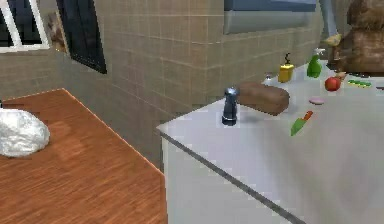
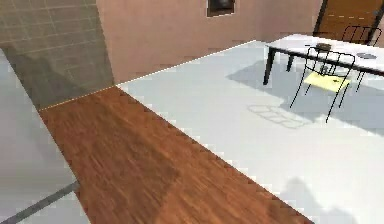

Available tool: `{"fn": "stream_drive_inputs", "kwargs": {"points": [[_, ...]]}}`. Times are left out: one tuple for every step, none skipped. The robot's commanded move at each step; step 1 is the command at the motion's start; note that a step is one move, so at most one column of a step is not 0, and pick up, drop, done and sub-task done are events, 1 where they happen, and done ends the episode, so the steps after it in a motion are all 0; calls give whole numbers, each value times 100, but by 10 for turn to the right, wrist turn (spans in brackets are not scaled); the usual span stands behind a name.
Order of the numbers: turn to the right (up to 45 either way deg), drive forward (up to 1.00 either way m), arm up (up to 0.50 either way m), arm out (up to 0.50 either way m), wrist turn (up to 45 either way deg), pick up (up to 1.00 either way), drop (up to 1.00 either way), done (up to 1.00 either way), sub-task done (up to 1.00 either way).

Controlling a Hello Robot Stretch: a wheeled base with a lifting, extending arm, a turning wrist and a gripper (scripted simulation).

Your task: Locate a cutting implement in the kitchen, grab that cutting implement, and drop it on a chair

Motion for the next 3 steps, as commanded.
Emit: {"fn": "stream_drive_inputs", "kwargs": {"points": [[-450, 0, 0, 0, 0, 0, 0, 0, 0], [-120, 0, 0, 0, 0, 0, 0, 0, 0], [450, 0, 0, 0, 0, 0, 0, 0, 0]]}}
